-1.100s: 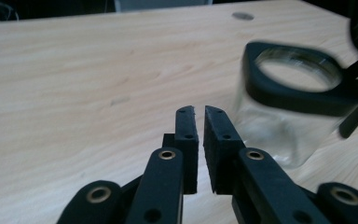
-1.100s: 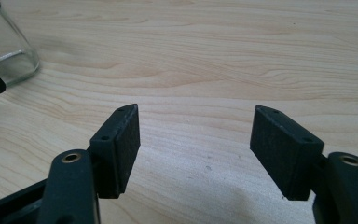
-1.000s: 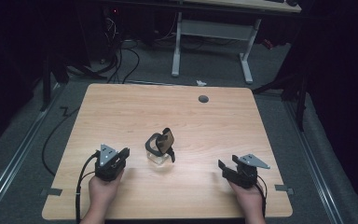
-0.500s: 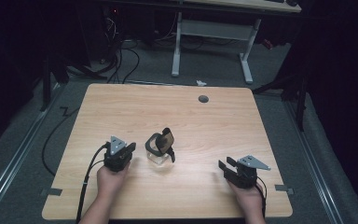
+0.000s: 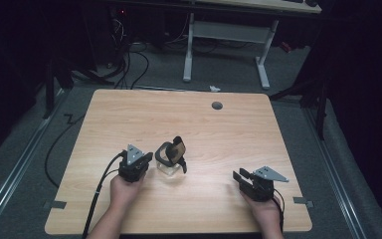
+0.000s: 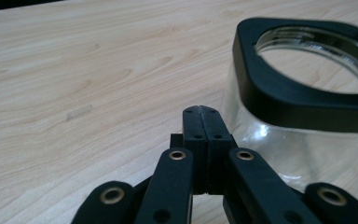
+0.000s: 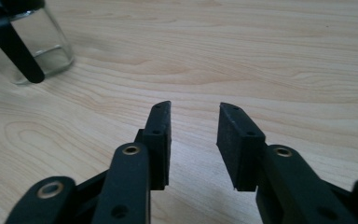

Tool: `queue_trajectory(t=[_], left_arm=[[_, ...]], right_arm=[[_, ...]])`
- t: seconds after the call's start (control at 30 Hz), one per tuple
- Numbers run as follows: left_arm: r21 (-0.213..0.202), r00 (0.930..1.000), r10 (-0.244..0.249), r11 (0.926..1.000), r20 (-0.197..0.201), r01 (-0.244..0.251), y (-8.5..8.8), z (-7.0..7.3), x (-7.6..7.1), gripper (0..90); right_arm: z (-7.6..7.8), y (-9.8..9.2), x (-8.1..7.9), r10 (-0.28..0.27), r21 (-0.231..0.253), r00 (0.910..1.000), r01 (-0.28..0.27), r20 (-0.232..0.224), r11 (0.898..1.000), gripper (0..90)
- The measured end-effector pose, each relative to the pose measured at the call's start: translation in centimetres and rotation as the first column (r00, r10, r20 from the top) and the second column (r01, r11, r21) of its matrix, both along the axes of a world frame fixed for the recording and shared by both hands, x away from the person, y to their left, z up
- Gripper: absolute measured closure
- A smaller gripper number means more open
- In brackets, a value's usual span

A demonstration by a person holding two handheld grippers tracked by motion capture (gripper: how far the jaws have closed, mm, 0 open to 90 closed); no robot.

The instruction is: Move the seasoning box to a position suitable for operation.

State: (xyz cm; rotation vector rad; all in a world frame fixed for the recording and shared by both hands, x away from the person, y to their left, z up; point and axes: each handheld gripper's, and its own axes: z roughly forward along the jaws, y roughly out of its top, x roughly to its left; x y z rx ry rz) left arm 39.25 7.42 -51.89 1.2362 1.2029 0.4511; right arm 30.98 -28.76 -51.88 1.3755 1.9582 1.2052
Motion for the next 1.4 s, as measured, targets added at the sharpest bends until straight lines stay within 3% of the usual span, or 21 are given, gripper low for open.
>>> queue_trajectory(t=[0.1, 0.2, 0.37, 0.63, 0.67, 0.97, 1.13, 1.23, 1.27, 1.4], left_arm=[[0.009, 0.9999, -0.013, 0.9999, -0.002, 0.013, -0.4, -0.1, -0.2, 90.0], [0.020, 0.9999, -0.016, 0.9997, -0.001, 0.016, -0.6, -0.2, -0.5, 90.0], [0.018, 0.9997, -0.025, 0.9995, 0.006, 0.025, -1.0, 0.1, -1.3, 90.0], [0.007, 0.9963, -0.085, 0.9964, 0.013, 0.085, -2.8, 0.4, -4.2, 90.0], [0.005, 0.9942, -0.106, 0.9943, 0.014, 0.106, -3.5, 0.4, -4.9, 90.0], [-0.007, 0.9820, -0.189, 0.9820, 0.008, 0.189, -6.0, 0.7, -6.4, 90.0], [0.008, 0.9918, -0.127, 0.9918, 0.011, 0.127, -4.8, 0.4, -4.8, 90.0], [-0.001, 0.9979, -0.064, 0.9979, 0.001, 0.064, -3.8, 0.3, -2.5, 90.0], [0.010, 0.9987, -0.050, 0.9987, -0.010, 0.050, -3.7, 0.1, -1.1, 90.0], [0.007, 0.9984, -0.053, 0.9985, -0.017, 0.054, -4.1, 0.0, 0.5, 90.0]], right_arm=[[0.0, -0.1, 0.0, 0.009, 0.008, 1.0000, -0.009, 0.000, 1.000, 81.1], [0.0, -0.2, -0.1, 0.006, 0.015, 1.0000, -0.006, -0.001, 1.000, 86.2], [-0.1, -0.1, 0.0, -0.009, -0.003, 1.0000, 0.009, 0.000, 1.000, 86.0], [-0.3, -0.2, 0.3, -0.075, -0.006, 0.9971, 0.075, -0.009, 0.997, 81.3], [-0.3, -0.2, 0.3, -0.078, -0.007, 0.9970, 0.077, -0.009, 0.997, 81.2], [-0.4, -0.4, 0.4, -0.098, -0.002, 0.9951, 0.098, -0.010, 0.995, 81.2], [-0.3, -0.6, 0.3, -0.097, 0.004, 0.9952, 0.097, -0.005, 0.995, 81.1], [-0.3, -0.6, 0.3, -0.095, 0.006, 0.9955, 0.095, -0.003, 0.995, 80.8], [-0.3, -0.5, 0.2, -0.092, 0.008, 0.9957, 0.092, -0.005, 0.996, 80.3], [-0.4, -0.5, 0.2, -0.088, 0.011, 0.9961, 0.088, -0.009, 0.996, 80.2]])
